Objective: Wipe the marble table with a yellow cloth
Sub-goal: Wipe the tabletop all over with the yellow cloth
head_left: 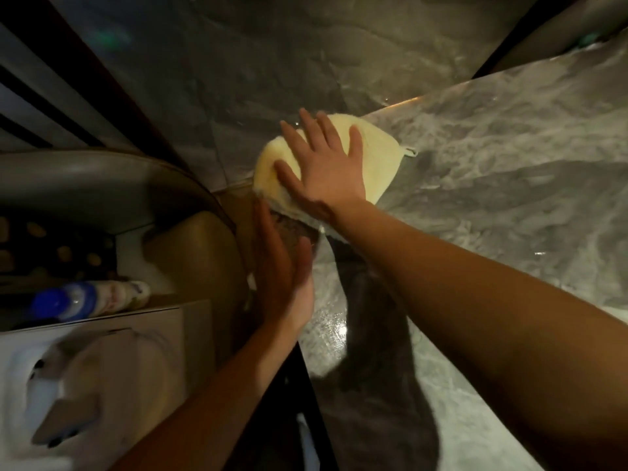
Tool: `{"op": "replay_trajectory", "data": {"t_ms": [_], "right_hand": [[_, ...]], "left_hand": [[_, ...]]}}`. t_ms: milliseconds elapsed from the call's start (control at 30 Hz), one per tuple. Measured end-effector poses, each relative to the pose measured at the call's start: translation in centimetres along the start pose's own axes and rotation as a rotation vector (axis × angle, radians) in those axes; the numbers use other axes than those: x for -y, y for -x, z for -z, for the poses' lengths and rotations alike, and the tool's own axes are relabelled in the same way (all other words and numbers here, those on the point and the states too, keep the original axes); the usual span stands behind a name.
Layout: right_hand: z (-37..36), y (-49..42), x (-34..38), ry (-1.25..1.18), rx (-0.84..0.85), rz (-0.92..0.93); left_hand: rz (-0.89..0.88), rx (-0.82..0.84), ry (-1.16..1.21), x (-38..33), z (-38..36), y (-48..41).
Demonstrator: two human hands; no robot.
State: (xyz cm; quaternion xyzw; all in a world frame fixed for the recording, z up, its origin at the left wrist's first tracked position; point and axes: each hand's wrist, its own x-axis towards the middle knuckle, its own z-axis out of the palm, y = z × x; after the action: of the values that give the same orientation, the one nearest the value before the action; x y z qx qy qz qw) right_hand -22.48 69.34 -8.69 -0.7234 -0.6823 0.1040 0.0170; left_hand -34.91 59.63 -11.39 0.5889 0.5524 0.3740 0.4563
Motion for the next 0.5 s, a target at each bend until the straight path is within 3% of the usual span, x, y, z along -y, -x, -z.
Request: {"op": "replay_trajectory", "data": {"t_ms": [100, 200, 300, 400, 500], "right_hand": [[-0.3, 0.5, 0.2, 0.001, -0.027, 0.011], [-0.7, 2.9, 0.2, -0.001, -0.017, 0.023], [-1.1, 7.2, 0.3, -0.005, 0.008, 0.022], [-1.8, 12.7, 0.4, -0.035, 0.000, 0.021], [-2.3, 19.2, 0.2, -0.097, -0.047, -0.009]], "left_hand": [[0.020, -0.015, 0.196, 0.1, -0.1, -0.1], [0.054, -0.052, 0.111, -0.6, 0.6, 0.0], [0.003, 0.059, 0.006, -0.8, 2.0, -0.6], [-0.096, 0.233, -0.362, -1.3, 3.4, -2.4], [-0.308, 0.396, -0.895, -1.3, 2.9, -3.4]]}}
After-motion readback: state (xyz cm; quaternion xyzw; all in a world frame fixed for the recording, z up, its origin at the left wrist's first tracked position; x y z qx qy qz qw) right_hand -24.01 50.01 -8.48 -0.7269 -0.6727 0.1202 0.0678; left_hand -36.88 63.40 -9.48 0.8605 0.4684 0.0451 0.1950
